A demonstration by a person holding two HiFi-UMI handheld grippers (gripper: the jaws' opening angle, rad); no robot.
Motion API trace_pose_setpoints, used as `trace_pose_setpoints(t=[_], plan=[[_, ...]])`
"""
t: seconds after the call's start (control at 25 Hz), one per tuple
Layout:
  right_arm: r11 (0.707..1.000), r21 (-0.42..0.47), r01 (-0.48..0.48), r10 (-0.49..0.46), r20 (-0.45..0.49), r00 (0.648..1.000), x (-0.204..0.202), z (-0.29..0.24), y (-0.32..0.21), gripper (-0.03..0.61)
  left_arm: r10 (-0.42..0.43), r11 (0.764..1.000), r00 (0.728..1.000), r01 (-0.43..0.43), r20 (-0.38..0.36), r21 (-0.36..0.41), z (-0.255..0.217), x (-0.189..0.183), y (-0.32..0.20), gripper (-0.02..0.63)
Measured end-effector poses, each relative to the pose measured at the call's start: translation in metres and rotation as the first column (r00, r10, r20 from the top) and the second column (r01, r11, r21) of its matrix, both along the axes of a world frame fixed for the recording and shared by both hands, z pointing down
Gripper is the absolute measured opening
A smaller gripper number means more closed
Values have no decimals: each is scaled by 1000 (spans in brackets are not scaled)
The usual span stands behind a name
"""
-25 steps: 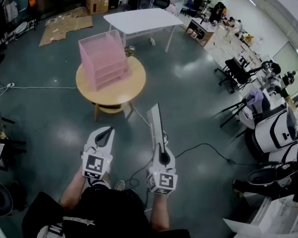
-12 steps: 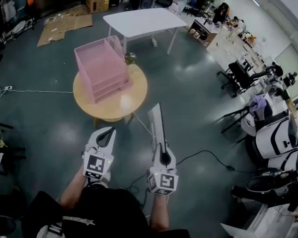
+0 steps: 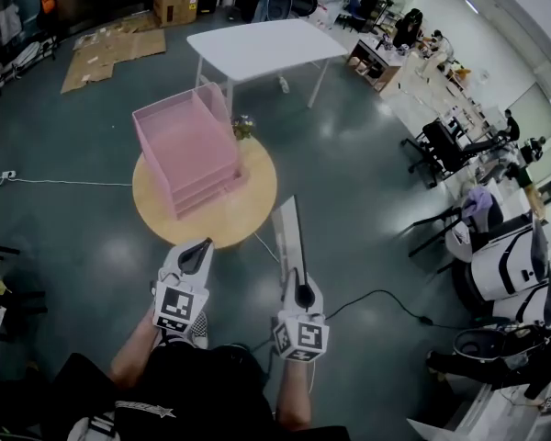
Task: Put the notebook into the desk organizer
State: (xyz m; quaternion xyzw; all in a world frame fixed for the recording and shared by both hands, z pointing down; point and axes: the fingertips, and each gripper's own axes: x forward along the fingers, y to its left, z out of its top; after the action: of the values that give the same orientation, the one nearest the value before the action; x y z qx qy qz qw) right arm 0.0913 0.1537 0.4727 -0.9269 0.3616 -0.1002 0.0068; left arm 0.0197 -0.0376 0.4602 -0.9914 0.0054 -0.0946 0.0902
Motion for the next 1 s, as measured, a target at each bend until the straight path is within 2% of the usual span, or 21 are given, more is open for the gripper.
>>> trace_pose_setpoints(t=[0.12, 0.32, 0.48, 0.6, 0.72, 0.84, 1.0], plan=[[1000, 3, 20, -20, 28, 999, 9, 10, -25, 14, -18, 1000, 1000, 18, 13, -7, 9, 7, -23, 11], [994, 13, 110, -111, 99, 989, 22, 33, -68, 14, -88, 996, 995, 89, 54, -26, 31, 8, -55, 11], [975, 79, 206, -218, 202, 955, 39, 55, -101, 14, -178, 983, 979, 182, 101, -31, 48, 3, -70, 11], [949, 153, 276, -310, 291, 905, 53, 69, -122, 14, -267, 961, 956, 273, 122, -34, 54, -1, -77, 11], [919, 215, 330, -389, 369, 844, 61, 82, -139, 14, -359, 929, 922, 367, 143, -36, 58, -11, -83, 11], [882, 318, 349, -465, 463, 754, 66, 92, -153, 14, -437, 893, 884, 448, 166, -35, 62, -22, -85, 11], [835, 458, 306, -538, 560, 630, 71, 102, -164, 14, -512, 851, 839, 524, 186, -23, 64, -32, -83, 11]])
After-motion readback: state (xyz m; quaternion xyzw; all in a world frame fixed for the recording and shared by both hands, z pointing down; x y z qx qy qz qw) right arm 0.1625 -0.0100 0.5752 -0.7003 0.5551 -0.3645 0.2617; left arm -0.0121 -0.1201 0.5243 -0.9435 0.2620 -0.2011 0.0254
